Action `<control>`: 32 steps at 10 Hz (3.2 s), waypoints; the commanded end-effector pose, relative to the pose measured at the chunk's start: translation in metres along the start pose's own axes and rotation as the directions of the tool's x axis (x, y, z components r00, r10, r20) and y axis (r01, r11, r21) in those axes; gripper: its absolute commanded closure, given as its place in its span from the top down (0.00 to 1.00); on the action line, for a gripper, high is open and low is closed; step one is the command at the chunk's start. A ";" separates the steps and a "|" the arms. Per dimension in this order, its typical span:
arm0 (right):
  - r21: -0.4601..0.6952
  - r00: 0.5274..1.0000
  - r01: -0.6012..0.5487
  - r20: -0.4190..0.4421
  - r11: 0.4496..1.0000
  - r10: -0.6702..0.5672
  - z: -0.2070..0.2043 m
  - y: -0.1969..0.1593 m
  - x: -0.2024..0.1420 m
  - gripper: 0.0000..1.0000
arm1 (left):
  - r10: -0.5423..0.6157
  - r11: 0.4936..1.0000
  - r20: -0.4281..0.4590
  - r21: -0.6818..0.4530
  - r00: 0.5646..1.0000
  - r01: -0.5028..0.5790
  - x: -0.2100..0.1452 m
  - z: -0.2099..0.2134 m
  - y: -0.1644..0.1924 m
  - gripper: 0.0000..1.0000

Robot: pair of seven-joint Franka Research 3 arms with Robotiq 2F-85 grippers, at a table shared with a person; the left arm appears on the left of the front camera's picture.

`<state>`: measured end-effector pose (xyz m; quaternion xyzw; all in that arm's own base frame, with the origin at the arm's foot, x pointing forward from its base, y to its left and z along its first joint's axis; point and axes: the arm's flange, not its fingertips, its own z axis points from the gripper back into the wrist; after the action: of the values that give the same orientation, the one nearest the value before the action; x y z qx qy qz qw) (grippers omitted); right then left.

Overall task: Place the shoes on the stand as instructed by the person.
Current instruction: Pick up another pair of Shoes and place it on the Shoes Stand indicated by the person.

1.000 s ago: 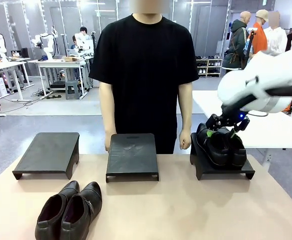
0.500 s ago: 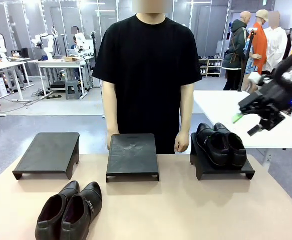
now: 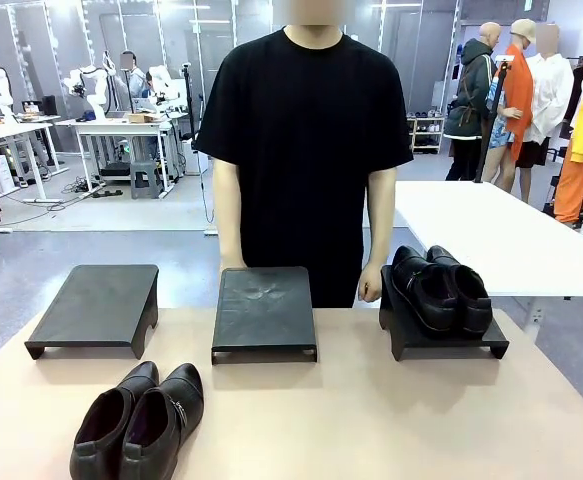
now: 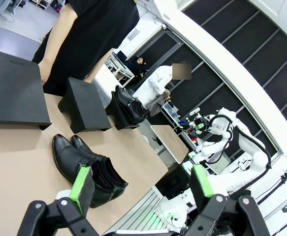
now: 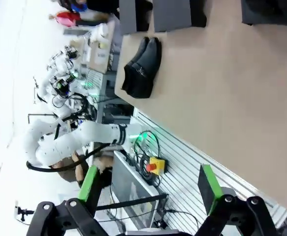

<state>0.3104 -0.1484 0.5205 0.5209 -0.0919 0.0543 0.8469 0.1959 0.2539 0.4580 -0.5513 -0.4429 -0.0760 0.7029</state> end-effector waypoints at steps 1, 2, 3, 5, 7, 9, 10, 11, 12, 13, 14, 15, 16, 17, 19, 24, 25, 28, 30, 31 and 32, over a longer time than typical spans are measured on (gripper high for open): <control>0.062 0.989 -0.054 0.143 0.997 0.045 -0.010 -0.010 -0.045 1.00 | -0.010 1.000 0.005 -0.014 1.000 0.010 0.001 0.002 -0.001 1.00; 0.088 0.981 -0.071 0.188 0.994 0.054 -0.013 -0.019 -0.067 1.00 | -0.010 1.000 0.005 -0.014 1.000 0.010 0.001 0.002 -0.001 1.00; 0.106 0.976 -0.081 0.211 0.991 0.058 -0.017 -0.028 -0.087 1.00 | -0.010 1.000 0.005 -0.014 1.000 0.010 0.001 0.002 -0.001 1.00; 0.124 0.965 -0.116 0.249 0.986 0.082 -0.017 -0.038 -0.103 1.00 | -0.010 1.000 0.005 -0.014 1.000 0.010 0.001 0.002 -0.001 1.00; 0.106 0.983 -0.044 0.185 0.993 0.024 -0.014 -0.033 -0.088 1.00 | -0.010 1.000 0.005 -0.014 1.000 0.010 0.001 0.002 -0.001 1.00; 0.106 0.983 -0.044 0.185 0.993 0.024 -0.014 -0.033 -0.088 1.00 | -0.010 1.000 0.005 -0.014 1.000 0.010 0.001 0.002 -0.001 1.00; 0.106 0.983 -0.044 0.185 0.993 0.024 -0.014 -0.033 -0.088 1.00 | -0.010 1.000 0.005 -0.014 1.000 0.010 0.001 0.002 -0.001 1.00; 0.106 0.983 -0.044 0.185 0.993 0.024 -0.014 -0.033 -0.088 1.00 | -0.010 1.000 0.005 -0.014 1.000 0.010 0.001 0.002 -0.001 1.00; 0.106 0.983 -0.044 0.185 0.993 0.024 -0.014 -0.033 -0.088 1.00 | -0.010 1.000 0.005 -0.014 1.000 0.010 0.001 0.002 -0.001 1.00; 0.106 0.983 -0.044 0.185 0.993 0.024 -0.014 -0.033 -0.088 1.00 | -0.010 1.000 0.005 -0.014 1.000 0.010 0.001 0.002 -0.001 1.00; 0.106 0.983 -0.044 0.185 0.993 0.024 -0.014 -0.033 -0.088 1.00 | -0.010 1.000 0.005 -0.014 1.000 0.010 0.001 0.002 -0.001 1.00; 0.106 0.983 -0.044 0.185 0.993 0.024 -0.014 -0.033 -0.088 1.00 | -0.010 1.000 0.005 -0.014 1.000 0.010 0.001 0.002 -0.001 1.00; 0.106 0.983 -0.044 0.185 0.993 0.024 -0.014 -0.033 -0.088 1.00 | -0.010 1.000 0.005 -0.014 1.000 0.010 0.001 0.002 -0.001 1.00; 0.106 0.983 -0.044 0.185 0.993 0.024 -0.014 -0.033 -0.088 1.00 | -0.010 1.000 0.005 -0.014 1.000 0.010 0.001 0.002 -0.001 1.00; 0.106 0.983 -0.044 0.185 0.993 0.024 -0.014 -0.033 -0.088 1.00 | -0.010 1.000 0.005 -0.014 1.000 0.010 0.001 0.002 -0.001 1.00; 0.106 0.983 -0.044 0.185 0.993 0.024 -0.014 -0.033 -0.088 1.00 | -0.010 1.000 0.005 -0.014 1.000 0.010 0.001 0.002 -0.001 1.00; 0.106 0.983 -0.044 0.185 0.993 0.024 -0.014 -0.033 -0.088 1.00 | 0.000 1.000 0.000 0.000 1.000 0.000 0.000 0.000 0.000 1.00; 0.106 0.983 -0.044 0.185 0.993 0.024 -0.014 -0.033 -0.088 1.00 | 0.085 0.994 -0.196 0.078 0.977 -0.071 0.012 -0.051 -0.026 1.00; 0.106 0.983 -0.044 0.185 0.993 0.024 -0.014 -0.033 -0.088 1.00 | 0.040 0.996 -0.361 0.089 0.932 -0.008 0.012 -0.108 -0.060 1.00; 0.106 0.983 -0.044 0.185 0.993 0.024 -0.014 -0.033 -0.088 1.00 | 0.029 0.993 -0.445 0.112 0.895 0.024 0.011 -0.136 -0.078 1.00; 0.106 0.983 -0.044 0.185 0.993 0.024 -0.014 -0.033 -0.088 1.00 | 0.023 0.989 -0.514 0.136 0.858 0.055 0.008 -0.163 -0.095 1.00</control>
<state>0.2320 -0.1497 0.4643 0.5634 -0.1764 0.0310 0.8065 0.2313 0.1113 0.5220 -0.4849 -0.2753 -0.1720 0.8121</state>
